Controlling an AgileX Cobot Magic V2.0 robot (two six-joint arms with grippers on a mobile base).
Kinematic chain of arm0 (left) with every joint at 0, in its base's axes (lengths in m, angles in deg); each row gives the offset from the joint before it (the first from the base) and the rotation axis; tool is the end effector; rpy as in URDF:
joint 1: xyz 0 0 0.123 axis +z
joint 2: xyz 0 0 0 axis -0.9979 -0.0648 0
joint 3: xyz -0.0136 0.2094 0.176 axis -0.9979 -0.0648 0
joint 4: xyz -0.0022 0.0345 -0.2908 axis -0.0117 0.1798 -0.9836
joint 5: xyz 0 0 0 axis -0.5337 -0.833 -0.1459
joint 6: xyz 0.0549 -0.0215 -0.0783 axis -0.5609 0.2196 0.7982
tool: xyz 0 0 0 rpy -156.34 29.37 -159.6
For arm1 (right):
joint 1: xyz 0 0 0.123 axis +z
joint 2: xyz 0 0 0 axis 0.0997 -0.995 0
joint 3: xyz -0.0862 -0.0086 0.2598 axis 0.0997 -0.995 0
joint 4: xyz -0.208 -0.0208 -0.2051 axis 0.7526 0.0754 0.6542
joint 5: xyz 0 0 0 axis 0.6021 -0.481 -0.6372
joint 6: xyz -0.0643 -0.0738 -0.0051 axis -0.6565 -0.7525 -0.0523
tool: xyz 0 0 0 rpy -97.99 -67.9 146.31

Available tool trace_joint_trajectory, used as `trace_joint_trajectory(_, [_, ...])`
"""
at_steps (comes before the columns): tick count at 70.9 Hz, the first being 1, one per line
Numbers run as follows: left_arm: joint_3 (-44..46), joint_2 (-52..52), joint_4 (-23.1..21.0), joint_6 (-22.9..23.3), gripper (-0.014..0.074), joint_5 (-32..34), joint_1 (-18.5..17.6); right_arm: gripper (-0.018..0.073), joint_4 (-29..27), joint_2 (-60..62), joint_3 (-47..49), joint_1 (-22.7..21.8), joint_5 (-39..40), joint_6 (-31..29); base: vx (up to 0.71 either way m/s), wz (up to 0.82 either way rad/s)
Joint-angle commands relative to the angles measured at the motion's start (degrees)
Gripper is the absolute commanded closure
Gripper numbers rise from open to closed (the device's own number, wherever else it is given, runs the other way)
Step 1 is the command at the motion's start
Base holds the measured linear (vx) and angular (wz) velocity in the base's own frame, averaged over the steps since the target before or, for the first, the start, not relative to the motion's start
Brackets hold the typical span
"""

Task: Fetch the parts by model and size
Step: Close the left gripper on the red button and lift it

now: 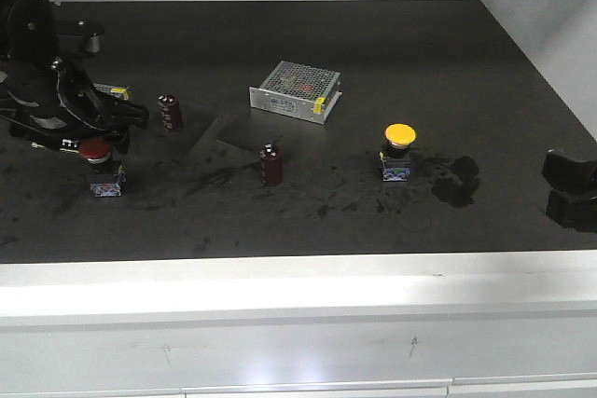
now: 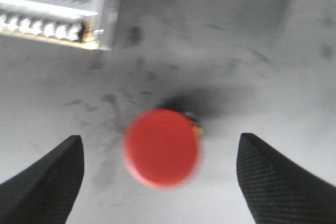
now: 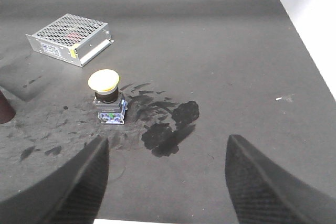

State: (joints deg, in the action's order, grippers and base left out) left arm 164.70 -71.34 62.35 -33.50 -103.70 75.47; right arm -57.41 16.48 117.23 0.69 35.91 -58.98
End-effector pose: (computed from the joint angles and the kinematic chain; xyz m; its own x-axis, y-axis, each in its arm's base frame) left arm 0.4228 -0.0682 0.2704 -0.9207 -0.0346 -0.3888 -0.0530 0.9979 0.0368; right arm 0.2242 0.0252 0.2987 -0.4043 -0.0002 -0.9146 -0.0935 0.9948 0.0412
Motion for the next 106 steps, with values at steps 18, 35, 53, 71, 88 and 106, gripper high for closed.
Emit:
trace_joint_trajectory(18, [1.9,0.7,-5.4,-1.8,0.0024,0.9,2.0,0.0097,0.0,0.2,2.2,0.2,3.7,-0.3,0.00,0.00])
trace_joint_trajectory(35, [1.9,-0.2,-6.5,-1.8,0.0052,1.9,2.0,0.0097,0.0,0.2,2.2,0.2,3.7,-0.3,0.00,0.00])
trace_joint_trajectory(53, [1.9,-0.2,-6.4,-2.5,0.0311,1.5,2.0,0.0097,-0.3,0.2,2.2,0.2,3.5,-0.3,0.00,0.00])
trace_joint_trajectory(71, [1.9,1.0,-5.8,-6.7,0.0606,1.2,2.0,0.0097,0.0,0.2,2.2,0.2,3.3,-0.3,0.00,0.00])
trace_joint_trajectory(88, [-1.9,12.2,-5.8,-9.3,0.0603,6.2,1.8,0.0097,0.0,0.2,2.2,0.2,3.1,-0.3,0.00,0.00])
trace_joint_trajectory(106, [-18.4,33.4,-4.6,-9.3,0.0602,17.2,1.8,0.0097,0.0,0.2,2.2,0.2,3.5,-0.3,0.00,0.00])
